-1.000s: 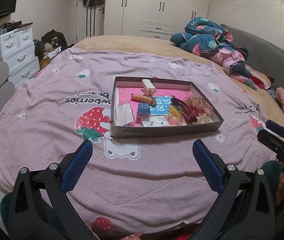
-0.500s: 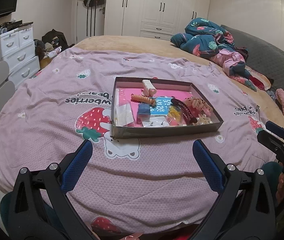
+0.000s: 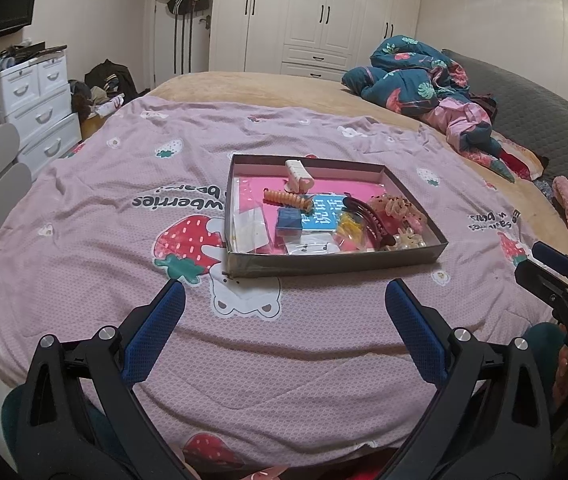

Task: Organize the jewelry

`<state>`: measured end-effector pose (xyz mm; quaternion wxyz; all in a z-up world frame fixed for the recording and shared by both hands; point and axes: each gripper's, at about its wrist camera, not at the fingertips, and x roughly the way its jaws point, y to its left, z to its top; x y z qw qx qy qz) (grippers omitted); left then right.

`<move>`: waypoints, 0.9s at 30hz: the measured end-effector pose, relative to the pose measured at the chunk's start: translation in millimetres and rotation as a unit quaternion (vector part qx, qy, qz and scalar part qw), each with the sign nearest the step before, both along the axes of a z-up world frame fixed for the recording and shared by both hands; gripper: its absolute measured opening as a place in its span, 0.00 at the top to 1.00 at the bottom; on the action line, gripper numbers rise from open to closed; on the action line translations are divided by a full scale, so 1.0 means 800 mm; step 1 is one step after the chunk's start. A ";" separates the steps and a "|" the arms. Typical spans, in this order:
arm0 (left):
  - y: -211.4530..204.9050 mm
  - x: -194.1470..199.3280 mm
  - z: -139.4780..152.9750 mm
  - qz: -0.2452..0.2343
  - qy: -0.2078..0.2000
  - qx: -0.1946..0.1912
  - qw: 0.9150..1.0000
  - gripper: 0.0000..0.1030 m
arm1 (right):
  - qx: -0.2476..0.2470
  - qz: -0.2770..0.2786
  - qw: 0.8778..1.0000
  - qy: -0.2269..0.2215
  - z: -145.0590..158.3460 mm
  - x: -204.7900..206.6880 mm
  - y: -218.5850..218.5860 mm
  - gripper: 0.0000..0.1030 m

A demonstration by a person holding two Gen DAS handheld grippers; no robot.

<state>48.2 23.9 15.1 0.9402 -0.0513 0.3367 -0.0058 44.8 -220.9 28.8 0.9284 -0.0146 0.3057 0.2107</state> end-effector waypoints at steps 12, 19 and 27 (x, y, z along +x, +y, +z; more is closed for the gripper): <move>0.000 0.000 0.003 0.004 0.001 0.005 1.000 0.09 | 0.000 -0.003 1.000 -0.001 0.002 -0.001 -0.005 0.04; 0.001 -0.001 0.002 0.005 0.003 0.006 1.000 0.09 | 0.001 -0.004 1.000 0.000 0.002 -0.001 -0.007 0.04; 0.000 0.000 -0.001 0.011 0.010 0.008 1.000 0.09 | -0.001 -0.007 1.000 0.003 -0.001 0.001 -0.007 0.04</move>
